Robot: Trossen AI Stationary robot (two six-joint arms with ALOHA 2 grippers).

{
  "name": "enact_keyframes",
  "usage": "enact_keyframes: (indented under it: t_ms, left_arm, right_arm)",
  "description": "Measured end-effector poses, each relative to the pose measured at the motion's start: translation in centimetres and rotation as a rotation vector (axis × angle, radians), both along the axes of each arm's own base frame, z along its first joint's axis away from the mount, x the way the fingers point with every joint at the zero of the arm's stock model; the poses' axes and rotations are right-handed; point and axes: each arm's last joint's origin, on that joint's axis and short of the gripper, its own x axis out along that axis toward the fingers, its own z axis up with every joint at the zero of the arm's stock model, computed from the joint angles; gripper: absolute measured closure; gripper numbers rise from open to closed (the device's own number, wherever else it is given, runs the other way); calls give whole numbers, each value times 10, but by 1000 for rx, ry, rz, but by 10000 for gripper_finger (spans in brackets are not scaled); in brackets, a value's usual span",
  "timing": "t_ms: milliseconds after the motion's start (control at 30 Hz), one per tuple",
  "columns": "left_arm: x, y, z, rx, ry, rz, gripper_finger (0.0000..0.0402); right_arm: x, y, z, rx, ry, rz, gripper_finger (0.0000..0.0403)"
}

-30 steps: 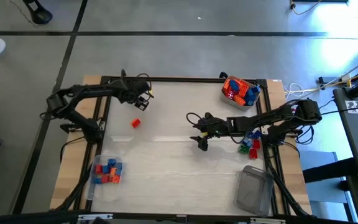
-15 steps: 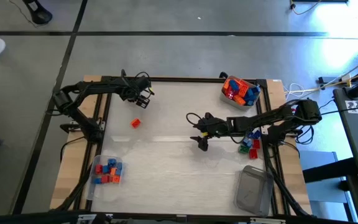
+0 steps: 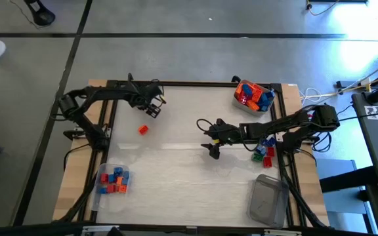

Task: Sort blocks by size
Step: Put the orange game piece into the transparent bin

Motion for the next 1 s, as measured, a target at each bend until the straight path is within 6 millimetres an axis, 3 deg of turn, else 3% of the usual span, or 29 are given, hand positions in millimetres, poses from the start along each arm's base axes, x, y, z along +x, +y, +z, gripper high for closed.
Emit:
enact_keyframes:
  t_ms: [300,533,733,1000]
  left_arm:
    - [24,-38,0,-41,-29,-154,164]
    - [28,-73,12,-87,-56,-228,164]
    - [24,-88,38,4,-177,-95,164]
    - [24,-90,38,10,-255,119,164]
  right_arm:
    - [0,0,0,-1,0,1,109]
    - [0,0,0,-1,0,1,109]
    - [0,0,0,-1,0,1,109]
    - [0,0,0,-1,1,1,109]
